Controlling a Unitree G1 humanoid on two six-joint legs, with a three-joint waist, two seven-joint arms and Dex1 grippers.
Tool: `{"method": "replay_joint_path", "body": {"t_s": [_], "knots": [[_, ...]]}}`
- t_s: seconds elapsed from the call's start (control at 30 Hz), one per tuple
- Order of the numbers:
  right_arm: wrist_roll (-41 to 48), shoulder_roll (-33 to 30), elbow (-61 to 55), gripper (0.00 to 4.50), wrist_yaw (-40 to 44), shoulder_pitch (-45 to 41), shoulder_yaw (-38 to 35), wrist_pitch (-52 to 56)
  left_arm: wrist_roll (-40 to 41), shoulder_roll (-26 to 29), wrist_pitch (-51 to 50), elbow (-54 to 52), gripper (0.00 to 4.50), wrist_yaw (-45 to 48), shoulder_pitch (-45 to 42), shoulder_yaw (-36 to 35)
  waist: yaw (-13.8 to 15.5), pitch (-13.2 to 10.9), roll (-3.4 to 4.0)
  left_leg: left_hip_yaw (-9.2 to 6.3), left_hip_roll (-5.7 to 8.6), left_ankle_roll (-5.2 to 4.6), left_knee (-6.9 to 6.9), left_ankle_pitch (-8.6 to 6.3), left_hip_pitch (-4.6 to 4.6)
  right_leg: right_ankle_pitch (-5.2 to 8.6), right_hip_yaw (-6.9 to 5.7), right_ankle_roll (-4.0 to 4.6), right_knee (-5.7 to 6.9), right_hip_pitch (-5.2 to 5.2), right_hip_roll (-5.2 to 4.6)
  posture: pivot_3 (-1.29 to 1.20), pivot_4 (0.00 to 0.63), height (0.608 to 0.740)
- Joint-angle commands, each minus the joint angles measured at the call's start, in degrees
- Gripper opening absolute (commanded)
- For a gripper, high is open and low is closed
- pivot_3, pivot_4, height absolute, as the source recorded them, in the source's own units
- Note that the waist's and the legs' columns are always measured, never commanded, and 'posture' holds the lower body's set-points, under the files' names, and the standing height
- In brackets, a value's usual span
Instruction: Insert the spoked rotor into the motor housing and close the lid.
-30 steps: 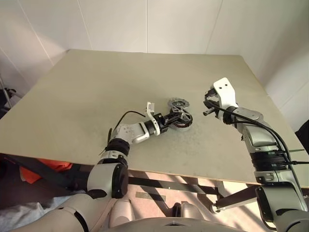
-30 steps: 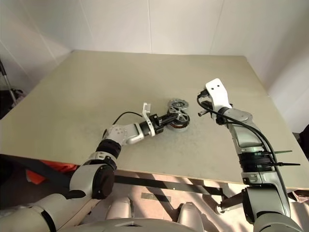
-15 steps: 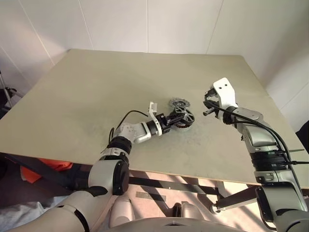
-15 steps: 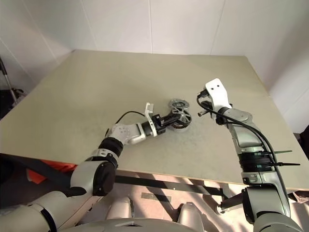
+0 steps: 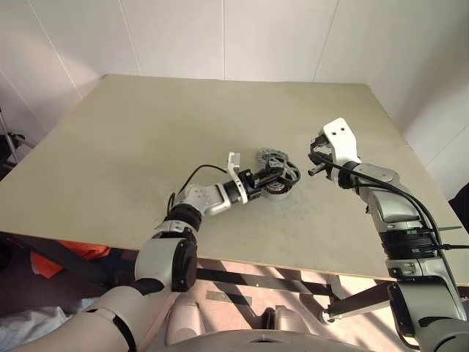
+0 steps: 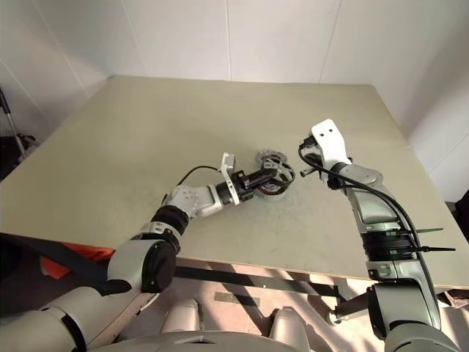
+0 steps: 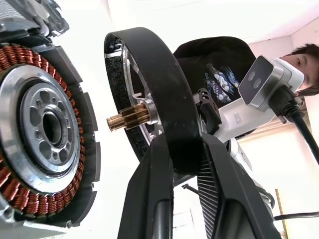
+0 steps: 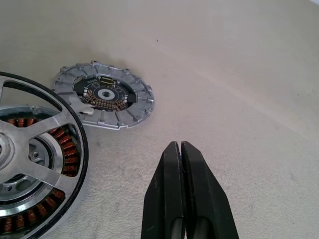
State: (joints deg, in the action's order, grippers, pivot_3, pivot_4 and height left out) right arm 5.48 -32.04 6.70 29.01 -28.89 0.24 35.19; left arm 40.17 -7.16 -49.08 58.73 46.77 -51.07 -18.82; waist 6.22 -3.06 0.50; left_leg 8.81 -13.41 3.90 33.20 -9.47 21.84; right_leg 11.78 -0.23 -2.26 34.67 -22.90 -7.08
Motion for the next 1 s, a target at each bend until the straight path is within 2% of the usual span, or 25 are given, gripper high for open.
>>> {"method": "replay_joint_path", "body": {"t_s": [0.03,0.4,0.53,0.6,0.8,1.0], "knots": [[-0.31,-0.40,-2.09,0.00,-0.03,-1.51,-0.54,-0.48,-0.11,-0.66,1.39,0.32,0.42,1.23,-2.28,-0.78,0.01,0.00,0.00,0.00,0.00,0.00,0.00,0.00,0.00,0.00,0.00,0.00,0.00,0.00,0.00,0.00,0.000,0.740],[-0.36,-0.33,-2.05,0.00,-0.19,-1.67,-0.57,-0.50,-2.60,-0.84,5.99,4.64,0.42,-0.33,-3.20,-1.88,0.02,-0.01,0.00,0.00,0.00,0.00,-0.02,0.00,0.00,0.00,0.00,0.00,-0.02,0.00,0.00,0.00,0.000,0.740],[-0.36,-0.33,-2.19,0.00,-0.43,-1.52,-0.76,-0.48,-3.23,-0.98,7.26,6.22,1.52,-2.15,-3.88,-2.57,0.02,-0.01,0.00,0.00,0.00,0.00,-0.02,0.00,0.00,0.00,0.00,0.00,-0.02,0.00,0.00,0.00,0.000,0.740],[-0.38,-0.29,-2.31,0.00,-0.55,-1.41,-0.77,-0.47,-3.23,-0.65,6.84,6.54,2.21,-2.24,-4.24,-3.03,0.03,-0.01,0.01,0.00,0.00,0.00,-0.02,0.00,0.00,0.00,0.00,0.00,-0.03,0.00,0.00,0.00,0.000,0.740],[-0.27,-0.04,-2.37,0.00,-0.76,-1.25,-0.73,-0.62,-2.47,1.01,2.25,2.15,2.21,0.20,-3.88,-2.79,0.03,-0.02,0.02,0.00,0.00,0.01,-0.04,0.00,0.00,0.00,-0.01,0.00,-0.02,-0.01,0.00,0.00,0.000,0.740],[-0.28,0.36,-2.47,0.00,-0.82,-1.16,-0.59,-0.72,0.78,1.95,-10.59,-13.91,2.21,-2.48,1.78,-1.39,-0.19,-0.04,0.04,0.01,-0.01,0.00,-0.09,0.00,0.01,0.01,-0.01,0.01,-0.03,-0.05,0.00,0.00,0.000,0.740]]}}
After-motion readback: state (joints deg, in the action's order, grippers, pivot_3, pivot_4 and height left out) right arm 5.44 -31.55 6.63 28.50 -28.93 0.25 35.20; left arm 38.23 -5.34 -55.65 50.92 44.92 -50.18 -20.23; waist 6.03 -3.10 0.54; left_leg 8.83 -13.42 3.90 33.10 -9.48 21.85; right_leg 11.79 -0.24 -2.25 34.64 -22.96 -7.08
